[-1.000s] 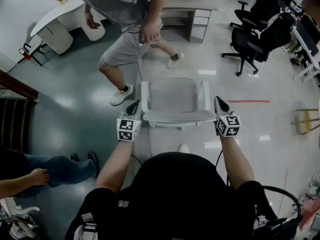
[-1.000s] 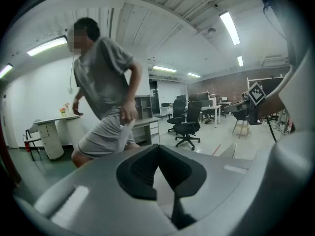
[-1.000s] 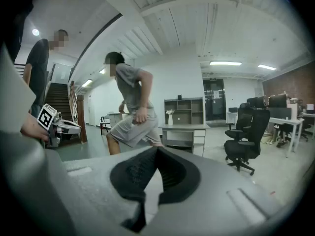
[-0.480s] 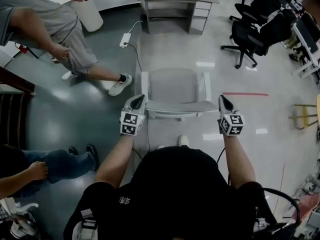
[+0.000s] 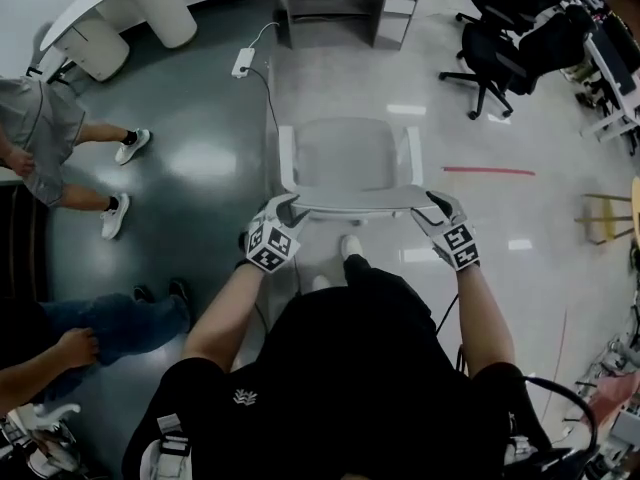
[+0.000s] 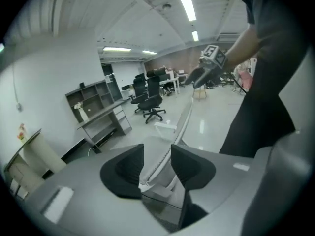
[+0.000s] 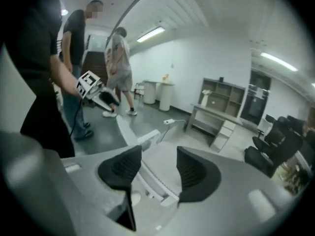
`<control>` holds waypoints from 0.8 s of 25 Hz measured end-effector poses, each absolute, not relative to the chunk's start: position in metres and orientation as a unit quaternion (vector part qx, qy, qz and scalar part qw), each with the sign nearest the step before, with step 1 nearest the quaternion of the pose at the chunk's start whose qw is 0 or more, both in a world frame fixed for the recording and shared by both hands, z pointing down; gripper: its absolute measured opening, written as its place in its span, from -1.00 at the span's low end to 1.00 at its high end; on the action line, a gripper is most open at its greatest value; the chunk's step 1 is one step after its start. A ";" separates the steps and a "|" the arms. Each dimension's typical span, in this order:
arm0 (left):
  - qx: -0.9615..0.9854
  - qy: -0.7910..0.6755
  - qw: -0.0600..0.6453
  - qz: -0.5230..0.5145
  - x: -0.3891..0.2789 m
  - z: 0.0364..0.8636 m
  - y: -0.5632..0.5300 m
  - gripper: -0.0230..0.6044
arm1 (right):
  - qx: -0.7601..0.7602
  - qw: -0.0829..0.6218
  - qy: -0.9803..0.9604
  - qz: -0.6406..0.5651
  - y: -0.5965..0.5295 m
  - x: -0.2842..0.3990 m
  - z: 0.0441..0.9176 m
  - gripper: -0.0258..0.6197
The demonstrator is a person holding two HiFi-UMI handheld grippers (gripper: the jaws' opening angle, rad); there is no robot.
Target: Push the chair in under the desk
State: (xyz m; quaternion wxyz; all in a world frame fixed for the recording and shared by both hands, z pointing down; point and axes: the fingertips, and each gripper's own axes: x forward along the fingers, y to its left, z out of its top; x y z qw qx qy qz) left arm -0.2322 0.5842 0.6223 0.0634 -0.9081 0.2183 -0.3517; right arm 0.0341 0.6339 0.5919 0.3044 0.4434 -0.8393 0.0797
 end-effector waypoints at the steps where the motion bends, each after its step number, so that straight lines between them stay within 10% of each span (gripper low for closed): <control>1: -0.906 0.199 0.073 -0.367 -0.230 0.630 0.588 -0.35 | 0.412 0.334 -0.844 0.074 0.638 0.028 0.604 -0.26; 10: -0.868 0.152 0.076 -0.466 -0.217 0.685 0.575 -0.28 | 0.291 0.494 -0.818 0.044 0.632 0.031 0.684 -0.26; 20: -0.857 0.118 0.075 -0.496 -0.206 0.701 0.562 -0.34 | 0.244 0.518 -0.817 0.070 0.616 0.036 0.708 -0.35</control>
